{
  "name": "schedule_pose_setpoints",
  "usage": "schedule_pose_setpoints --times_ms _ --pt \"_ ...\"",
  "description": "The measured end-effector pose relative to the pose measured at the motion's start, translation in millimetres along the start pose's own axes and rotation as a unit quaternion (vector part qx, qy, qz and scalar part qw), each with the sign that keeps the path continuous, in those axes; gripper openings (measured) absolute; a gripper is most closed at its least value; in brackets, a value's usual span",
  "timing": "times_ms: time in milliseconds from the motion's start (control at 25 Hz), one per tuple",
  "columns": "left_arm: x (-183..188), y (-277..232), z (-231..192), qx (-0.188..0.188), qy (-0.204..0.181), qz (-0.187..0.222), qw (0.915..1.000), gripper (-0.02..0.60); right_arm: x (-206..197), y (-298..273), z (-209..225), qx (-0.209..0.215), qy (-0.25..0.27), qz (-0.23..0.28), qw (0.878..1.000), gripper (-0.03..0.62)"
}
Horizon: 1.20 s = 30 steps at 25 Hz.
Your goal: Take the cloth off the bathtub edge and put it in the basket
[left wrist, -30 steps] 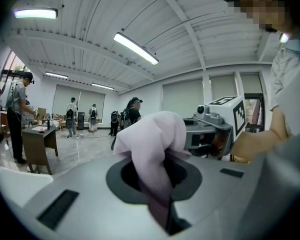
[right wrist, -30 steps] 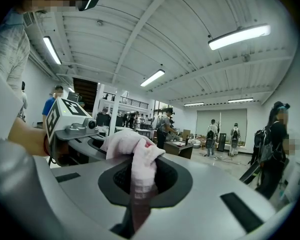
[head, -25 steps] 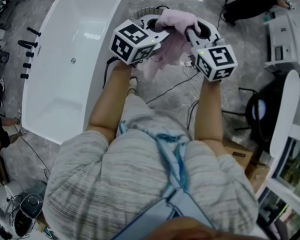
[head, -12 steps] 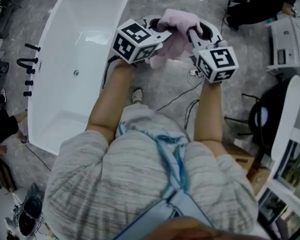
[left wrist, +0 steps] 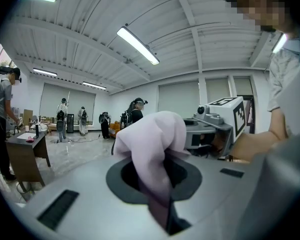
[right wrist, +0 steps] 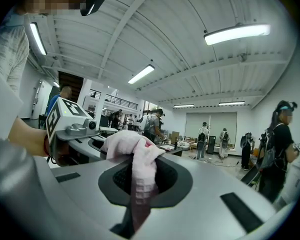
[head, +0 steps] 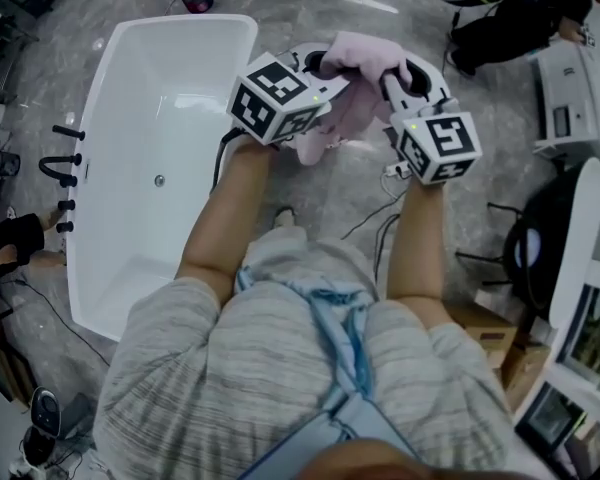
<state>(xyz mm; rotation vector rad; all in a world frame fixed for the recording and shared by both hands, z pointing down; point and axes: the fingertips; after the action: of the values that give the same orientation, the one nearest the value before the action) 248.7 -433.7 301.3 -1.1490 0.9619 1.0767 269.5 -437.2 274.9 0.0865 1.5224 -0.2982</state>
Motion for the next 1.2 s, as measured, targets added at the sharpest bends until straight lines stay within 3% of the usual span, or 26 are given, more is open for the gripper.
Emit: schedule_pose_setpoints --times_ms 360,920,1200 --pt "16 -20 -33 -0.001 -0.014 0.012 0.9998 0.038 20 -20 28 -0.011 -0.001 0.02 1.0 0.026" --pt "42 -68 -112 0.021 -0.021 0.035 0.999 0.037 59 -81 89 0.017 0.013 0.044 0.999 0.026" --pt "25 -91 -136 0.017 -0.011 0.024 0.9995 0.038 49 -106 115 0.028 0.008 0.03 0.999 0.026"
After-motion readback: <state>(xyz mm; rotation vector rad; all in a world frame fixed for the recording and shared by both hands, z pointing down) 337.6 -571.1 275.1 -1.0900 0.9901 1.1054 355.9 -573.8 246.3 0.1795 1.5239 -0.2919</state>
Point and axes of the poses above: the fingertips, and each gripper's own axes: y backward along the fingers, z to its right, x out of its top, and after that the axes turned 12 degrees about -y, right-handed
